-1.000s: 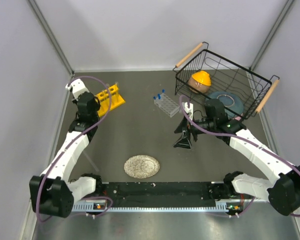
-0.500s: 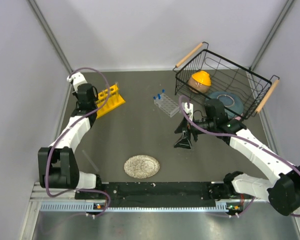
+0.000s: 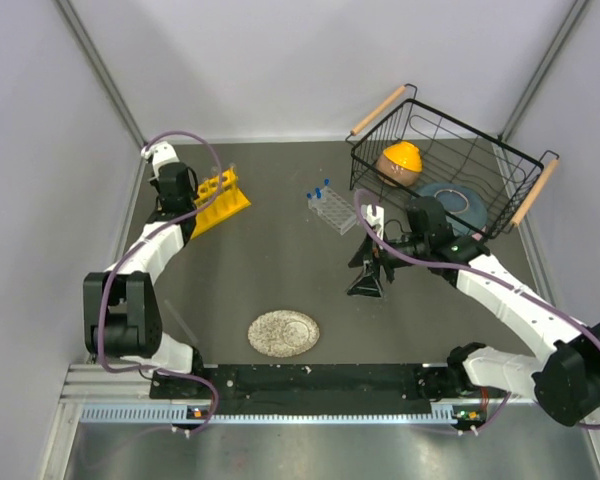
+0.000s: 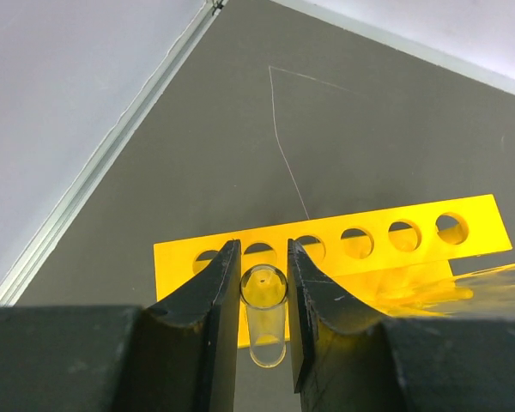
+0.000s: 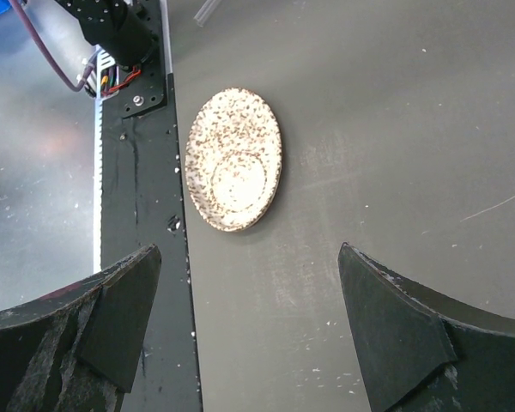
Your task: Organize the chemistry lab equipment
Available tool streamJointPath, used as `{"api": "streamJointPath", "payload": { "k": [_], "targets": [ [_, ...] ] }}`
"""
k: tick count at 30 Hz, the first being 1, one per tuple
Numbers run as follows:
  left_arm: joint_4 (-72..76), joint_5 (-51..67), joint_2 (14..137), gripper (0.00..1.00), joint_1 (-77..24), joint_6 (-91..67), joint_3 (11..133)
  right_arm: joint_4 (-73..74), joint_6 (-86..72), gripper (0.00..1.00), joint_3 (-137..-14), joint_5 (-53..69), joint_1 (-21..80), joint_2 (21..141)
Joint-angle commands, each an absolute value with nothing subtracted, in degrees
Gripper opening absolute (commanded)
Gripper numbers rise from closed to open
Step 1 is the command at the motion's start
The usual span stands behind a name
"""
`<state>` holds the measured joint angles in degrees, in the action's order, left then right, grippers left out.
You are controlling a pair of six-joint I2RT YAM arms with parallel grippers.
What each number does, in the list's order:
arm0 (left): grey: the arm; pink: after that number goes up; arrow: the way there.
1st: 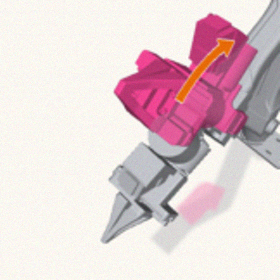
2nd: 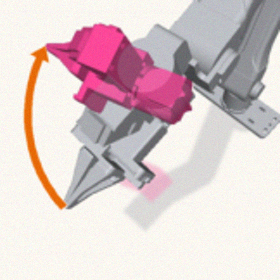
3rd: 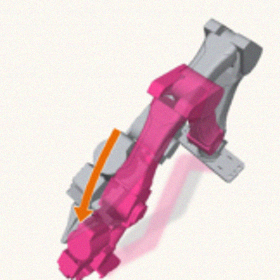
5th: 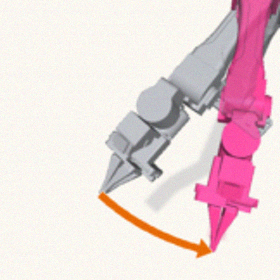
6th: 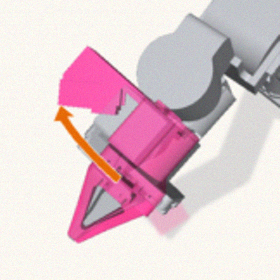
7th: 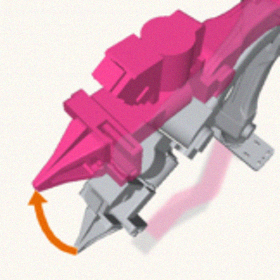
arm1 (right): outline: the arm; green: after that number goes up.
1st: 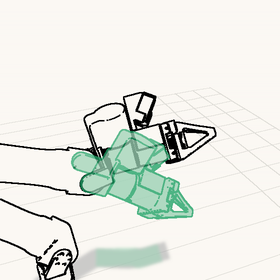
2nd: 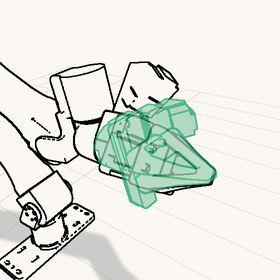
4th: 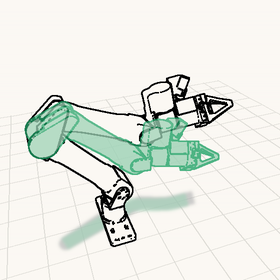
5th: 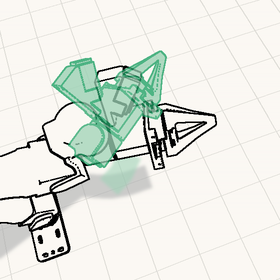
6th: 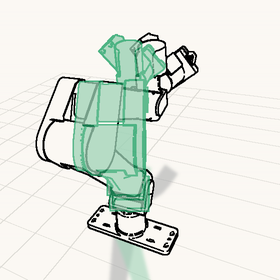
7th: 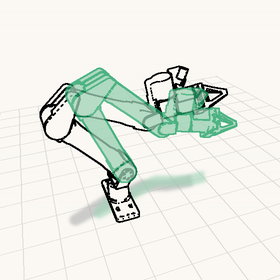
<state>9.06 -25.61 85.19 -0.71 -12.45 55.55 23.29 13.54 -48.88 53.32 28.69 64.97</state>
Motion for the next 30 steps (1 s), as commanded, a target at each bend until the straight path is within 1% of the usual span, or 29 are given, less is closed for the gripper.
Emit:
{"api": "streamJointPath", "payload": {
  "k": [1,7,18,24,30],
  "targets": [
    [12.3,-25.0,86.7,0.16,-0.4,-10.8,58.4,22.4,15.1,0.85,-51.7,55.0,28.3,65.4],
    [12.3,-24.4,87.3,0.16,-0.4,-11.7,58.3,22.5,15.2,0.85,-51.8,55.2,28.3,65.7],
    [12.6,-24.3,81.6,0.16,-0.4,-11.2,58.9,22.6,15.4,0.85,-51.9,55.5,28.3,66.4],
    [12.3,-24.6,83.8,0.16,-0.4,-8.9,60.9,22.6,15.4,0.85,-51.9,55.7,28.3,66.6],
    [12.7,-25.0,86.7,0.16,-0.4,-9.0,60.4,22.8,15.6,0.85,-52.1,55.7,28.3,66.8]
  ]
}}
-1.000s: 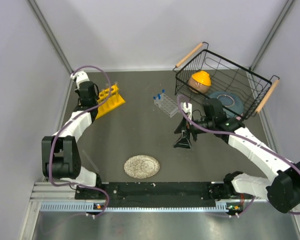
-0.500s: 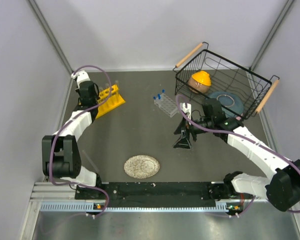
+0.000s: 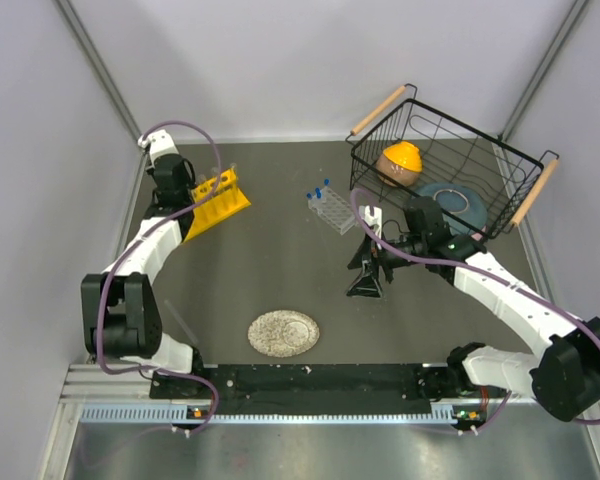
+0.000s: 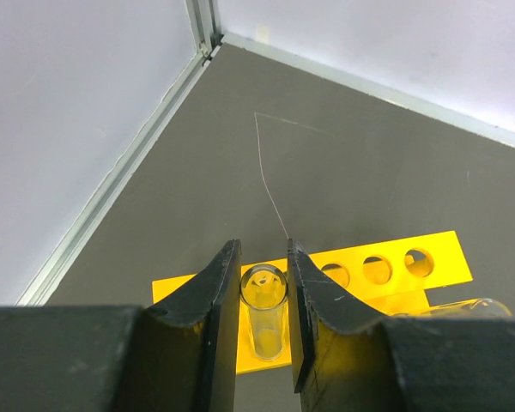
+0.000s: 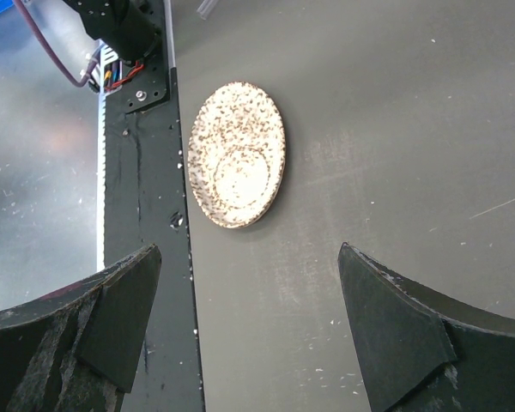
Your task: Organize the chemistry lab equipment
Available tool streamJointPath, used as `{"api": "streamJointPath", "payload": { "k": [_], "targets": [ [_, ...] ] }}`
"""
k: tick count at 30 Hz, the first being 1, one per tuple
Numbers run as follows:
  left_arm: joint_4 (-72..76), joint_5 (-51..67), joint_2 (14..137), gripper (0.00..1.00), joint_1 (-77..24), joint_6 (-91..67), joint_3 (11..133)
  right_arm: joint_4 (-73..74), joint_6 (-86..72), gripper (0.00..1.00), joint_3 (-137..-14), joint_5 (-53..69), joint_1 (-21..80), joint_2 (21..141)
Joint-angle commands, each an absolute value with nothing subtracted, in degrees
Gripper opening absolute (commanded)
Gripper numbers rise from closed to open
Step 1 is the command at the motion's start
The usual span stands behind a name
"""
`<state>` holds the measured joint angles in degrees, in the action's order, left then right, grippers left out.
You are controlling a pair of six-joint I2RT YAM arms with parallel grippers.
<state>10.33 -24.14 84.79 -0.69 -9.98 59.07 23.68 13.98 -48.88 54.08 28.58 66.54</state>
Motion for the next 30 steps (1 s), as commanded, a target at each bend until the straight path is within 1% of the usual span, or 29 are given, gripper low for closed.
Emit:
{"api": "streamJointPath", "payload": {
  "k": [1,21,28,30],
  "targets": [
    [12.8,-25.0,87.1,0.16,-0.4,-9.1,59.9,22.8,15.5,0.85,-52.2,55.7,28.2,66.8],
    [13.4,-24.6,87.1,0.16,-0.4,-8.7,53.9,23.3,16.3,0.85,-52.3,54.8,28.2,66.7],
    [12.7,-23.4,87.6,0.2,-0.4,-9.5,52.3,23.6,16.5,0.85,-52.5,54.3,28.3,66.8],
    [12.5,-23.3,87.5,0.27,-0.4,-10.0,51.9,23.6,16.6,0.85,-52.4,54.1,28.3,66.7]
  ]
}}
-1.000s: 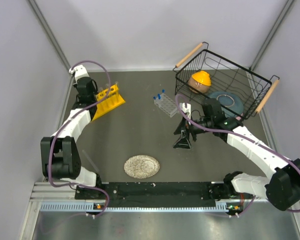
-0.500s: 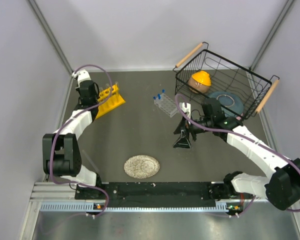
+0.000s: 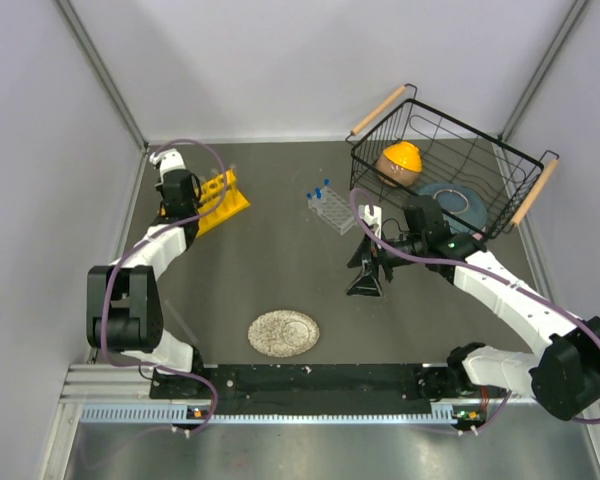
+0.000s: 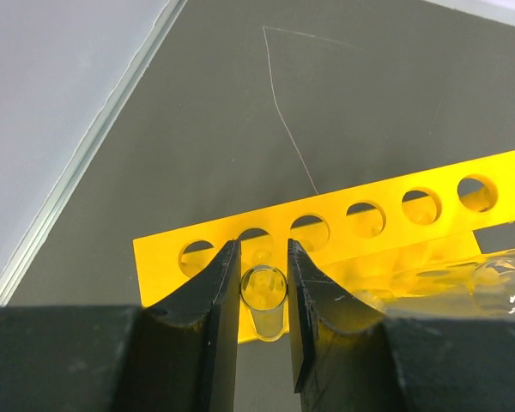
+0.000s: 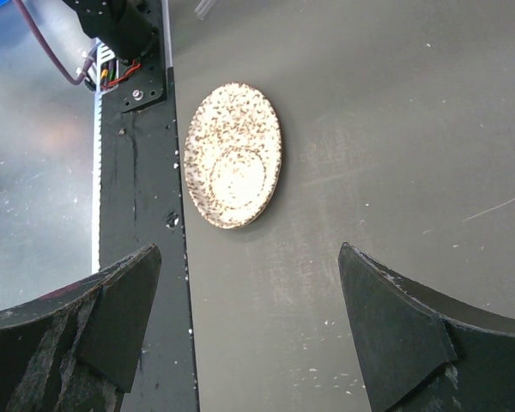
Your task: Organize the chemistry lab equipment
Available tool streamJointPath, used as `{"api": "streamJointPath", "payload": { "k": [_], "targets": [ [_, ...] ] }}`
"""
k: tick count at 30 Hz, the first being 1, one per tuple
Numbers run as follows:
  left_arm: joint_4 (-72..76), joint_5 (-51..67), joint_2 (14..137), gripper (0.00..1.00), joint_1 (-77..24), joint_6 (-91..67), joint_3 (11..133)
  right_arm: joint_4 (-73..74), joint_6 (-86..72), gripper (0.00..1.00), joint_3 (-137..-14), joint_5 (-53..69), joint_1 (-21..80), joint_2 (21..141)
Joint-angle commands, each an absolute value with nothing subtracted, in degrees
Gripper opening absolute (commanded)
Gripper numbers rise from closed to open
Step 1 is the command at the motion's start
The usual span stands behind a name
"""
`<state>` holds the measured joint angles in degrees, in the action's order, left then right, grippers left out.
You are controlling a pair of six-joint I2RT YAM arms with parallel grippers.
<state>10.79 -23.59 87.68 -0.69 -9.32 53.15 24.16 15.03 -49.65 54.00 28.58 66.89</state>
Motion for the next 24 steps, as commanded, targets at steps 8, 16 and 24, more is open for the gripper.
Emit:
{"api": "streamJointPath", "payload": {
  "k": [8,16,24],
  "targets": [
    [11.3,-23.2,85.3,0.44,-0.4,-12.0,49.9,23.9,17.4,0.86,-52.5,53.3,28.0,66.4],
    [5.5,-23.8,76.4,0.67,-0.4,-12.9,51.6,26.0,19.9,0.86,-52.6,53.3,27.0,65.0],
    [-6.2,-19.2,59.9,0.96,1.1,-14.5,54.1,28.2,25.7,0.86,-51.9,51.9,19.7,58.8]
  ]
}}
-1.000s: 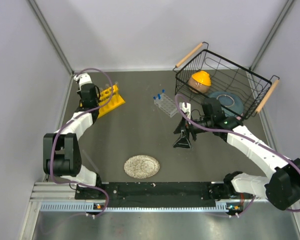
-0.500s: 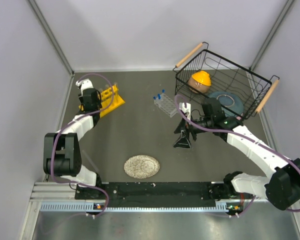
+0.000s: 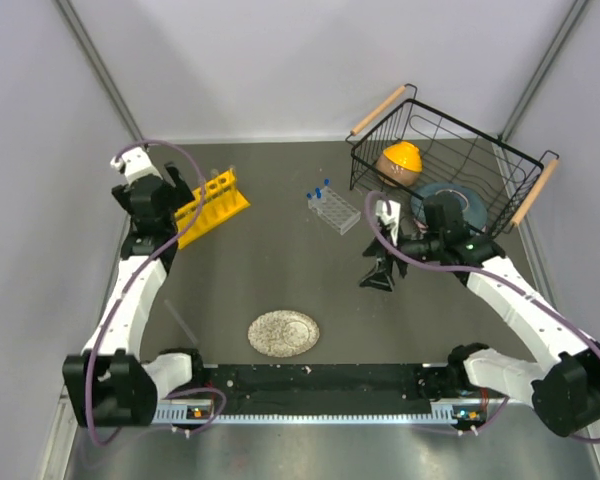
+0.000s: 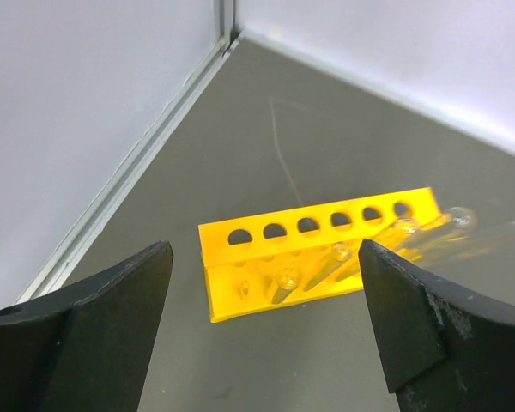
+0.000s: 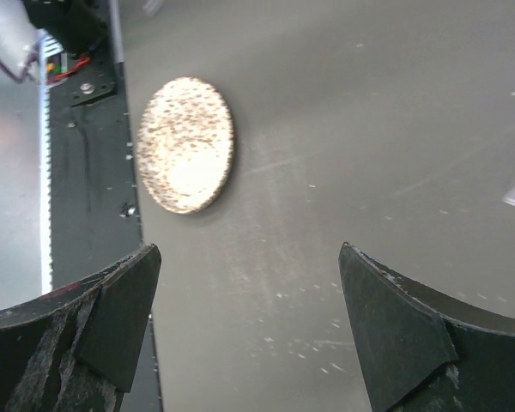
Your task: Organize the chemistry lab equipment
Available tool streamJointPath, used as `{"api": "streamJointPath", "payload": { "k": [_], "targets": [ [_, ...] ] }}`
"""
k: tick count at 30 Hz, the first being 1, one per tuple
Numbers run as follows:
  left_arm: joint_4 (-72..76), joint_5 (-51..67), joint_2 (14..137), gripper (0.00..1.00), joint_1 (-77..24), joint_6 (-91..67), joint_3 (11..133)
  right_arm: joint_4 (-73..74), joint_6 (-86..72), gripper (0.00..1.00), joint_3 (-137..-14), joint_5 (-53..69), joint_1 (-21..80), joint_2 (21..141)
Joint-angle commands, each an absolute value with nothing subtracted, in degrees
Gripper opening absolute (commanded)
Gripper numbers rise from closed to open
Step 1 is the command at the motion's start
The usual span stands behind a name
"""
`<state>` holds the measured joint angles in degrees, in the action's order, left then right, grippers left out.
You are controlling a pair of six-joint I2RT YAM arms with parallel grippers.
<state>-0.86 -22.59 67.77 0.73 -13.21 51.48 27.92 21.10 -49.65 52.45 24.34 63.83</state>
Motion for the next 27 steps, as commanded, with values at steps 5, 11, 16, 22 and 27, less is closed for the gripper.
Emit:
{"api": "streamJointPath", "payload": {
  "k": [5,11,16,22,27],
  "targets": [
    [-15.7,-8.5,47.4,0.99,1.1,-21.2,54.6,27.3,26.7,0.87,-51.3,49.0,11.8,53.6],
    [-22.3,16.6,40.2,0.99,1.1,-26.8,59.3,26.8,13.2,0.99,-59.3,29.0,9.2,50.5],
    [-29.0,27.8,38.8,0.99,1.1,-28.0,65.6,30.9,1.3,0.99,-67.0,14.8,9.1,46.8],
    [-38.5,26.2,36.7,0.99,1.0,-24.4,74.7,35.7,-8.4,0.99,-72.8,6.4,6.1,43.7],
    [-40.9,26.1,35.0,0.99,1.1,-25.0,78.2,38.8,-8.0,0.99,-75.8,2.4,3.9,43.5]
  ]
}}
